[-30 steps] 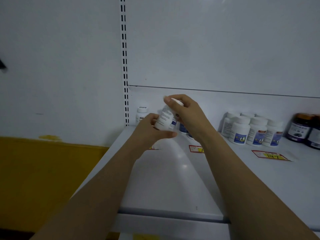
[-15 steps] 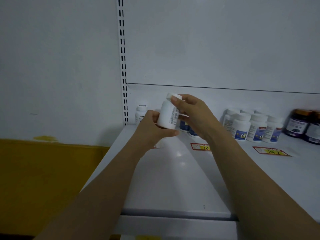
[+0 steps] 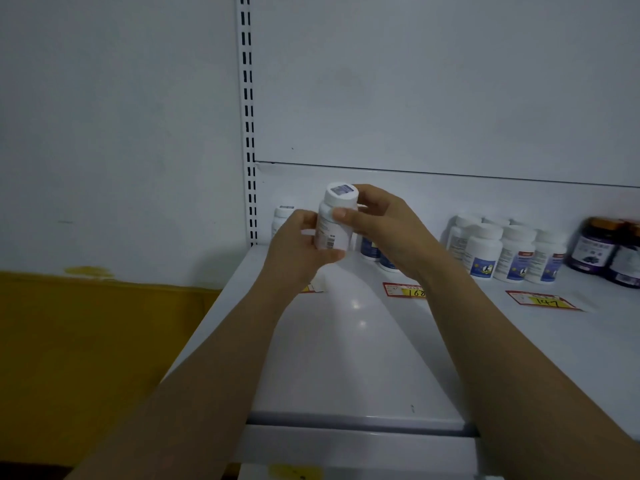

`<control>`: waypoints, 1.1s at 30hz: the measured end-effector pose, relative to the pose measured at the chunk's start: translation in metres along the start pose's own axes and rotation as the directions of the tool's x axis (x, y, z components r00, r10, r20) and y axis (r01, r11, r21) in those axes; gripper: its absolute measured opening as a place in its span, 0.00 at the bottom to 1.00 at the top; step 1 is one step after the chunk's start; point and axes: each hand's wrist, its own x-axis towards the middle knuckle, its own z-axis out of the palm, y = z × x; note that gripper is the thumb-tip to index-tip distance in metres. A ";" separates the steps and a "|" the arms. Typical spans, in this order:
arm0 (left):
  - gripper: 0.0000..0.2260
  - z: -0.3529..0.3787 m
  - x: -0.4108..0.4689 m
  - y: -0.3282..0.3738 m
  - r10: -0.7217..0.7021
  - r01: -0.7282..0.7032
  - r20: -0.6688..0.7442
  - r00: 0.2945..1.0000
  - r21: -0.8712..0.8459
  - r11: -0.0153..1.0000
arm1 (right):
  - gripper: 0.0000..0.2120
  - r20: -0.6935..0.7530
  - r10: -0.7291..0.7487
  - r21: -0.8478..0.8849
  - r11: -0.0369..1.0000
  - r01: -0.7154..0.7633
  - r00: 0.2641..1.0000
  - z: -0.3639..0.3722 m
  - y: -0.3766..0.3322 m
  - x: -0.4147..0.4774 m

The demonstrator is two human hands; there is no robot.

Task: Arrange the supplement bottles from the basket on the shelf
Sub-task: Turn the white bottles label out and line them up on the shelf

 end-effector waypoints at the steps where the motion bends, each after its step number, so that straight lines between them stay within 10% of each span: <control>1: 0.21 -0.001 0.001 -0.001 0.033 -0.033 -0.043 0.999 0.004 0.999 | 0.16 0.002 -0.047 -0.040 0.998 0.047 0.999 0.002 -0.002 -0.001; 13: 0.22 -0.010 0.002 0.001 0.307 -0.300 -0.254 0.917 0.069 0.952 | 0.21 0.037 -0.303 -0.158 0.939 0.305 0.952 0.016 -0.012 -0.011; 18: 0.21 -0.014 -0.002 0.011 0.015 -0.005 0.085 0.996 -0.119 0.993 | 0.16 -0.067 -0.110 0.032 0.993 0.112 0.992 -0.001 -0.015 -0.004; 24: 0.20 -0.011 -0.002 0.013 -0.305 0.410 0.364 0.880 -0.254 0.876 | 0.19 -0.050 0.349 0.165 0.927 -0.337 0.936 -0.005 -0.004 0.000; 33: 0.19 -0.011 -0.002 0.009 -0.218 0.246 0.236 0.947 -0.097 0.964 | 0.10 0.019 0.273 0.270 0.925 -0.268 0.962 -0.007 -0.001 0.007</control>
